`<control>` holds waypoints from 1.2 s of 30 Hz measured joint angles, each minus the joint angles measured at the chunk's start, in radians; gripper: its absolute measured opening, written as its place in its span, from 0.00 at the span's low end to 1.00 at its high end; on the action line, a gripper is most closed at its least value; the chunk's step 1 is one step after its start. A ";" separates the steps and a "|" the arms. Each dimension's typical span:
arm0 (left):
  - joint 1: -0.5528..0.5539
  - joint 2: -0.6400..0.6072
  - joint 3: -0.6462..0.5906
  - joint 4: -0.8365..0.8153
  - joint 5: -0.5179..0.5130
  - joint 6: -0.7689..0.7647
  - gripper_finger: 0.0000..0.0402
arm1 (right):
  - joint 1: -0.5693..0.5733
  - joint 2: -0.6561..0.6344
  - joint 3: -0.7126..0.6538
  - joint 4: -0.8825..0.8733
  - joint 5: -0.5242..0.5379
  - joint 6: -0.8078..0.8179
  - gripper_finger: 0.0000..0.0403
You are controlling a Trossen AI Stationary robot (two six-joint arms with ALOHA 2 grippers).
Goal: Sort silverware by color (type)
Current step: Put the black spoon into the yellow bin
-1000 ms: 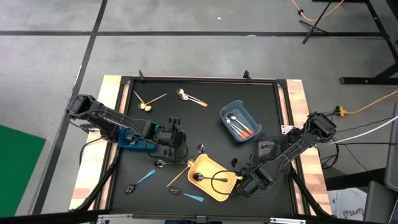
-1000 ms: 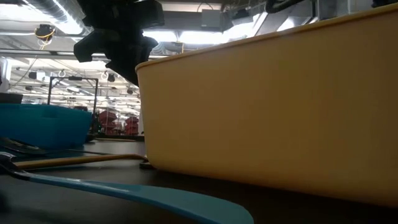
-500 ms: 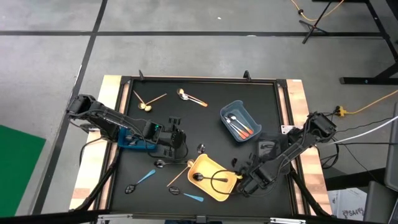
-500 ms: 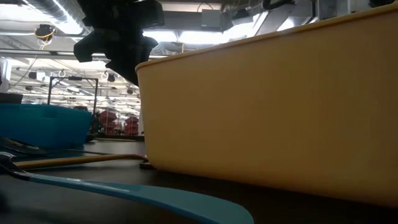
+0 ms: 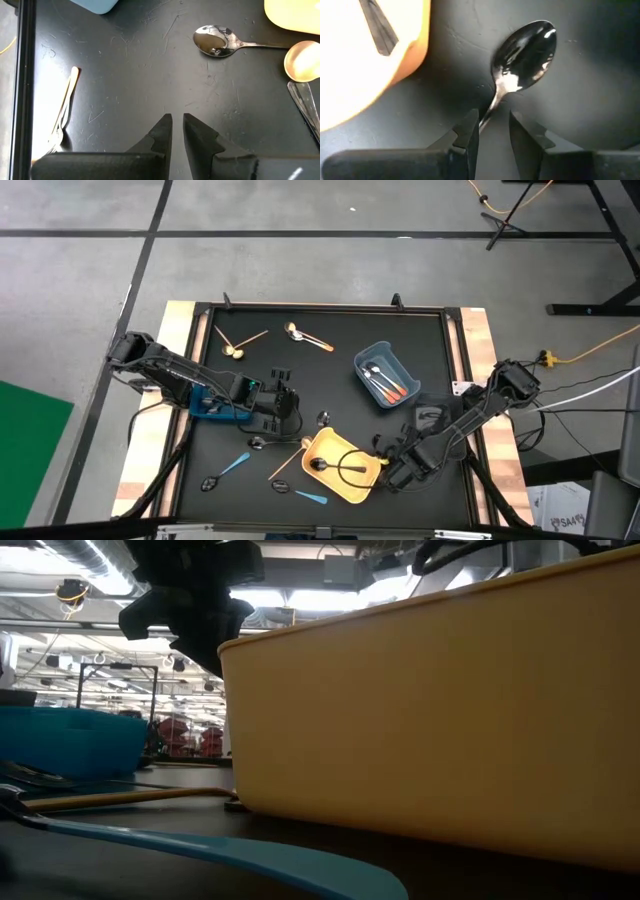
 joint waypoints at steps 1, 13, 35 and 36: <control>0.000 0.000 0.000 0.000 0.000 0.000 0.10 | 0.000 0.000 -0.006 0.003 -0.003 0.000 0.24; 0.000 0.000 0.000 0.001 0.000 0.000 0.10 | 0.000 0.000 -0.080 0.108 -0.010 0.002 0.24; 0.000 0.000 0.000 0.005 0.000 0.000 0.10 | 0.000 -0.001 -0.084 0.097 -0.010 0.002 0.11; 0.000 0.000 0.000 0.005 0.000 0.000 0.10 | 0.000 -0.001 -0.084 0.096 -0.005 0.002 0.09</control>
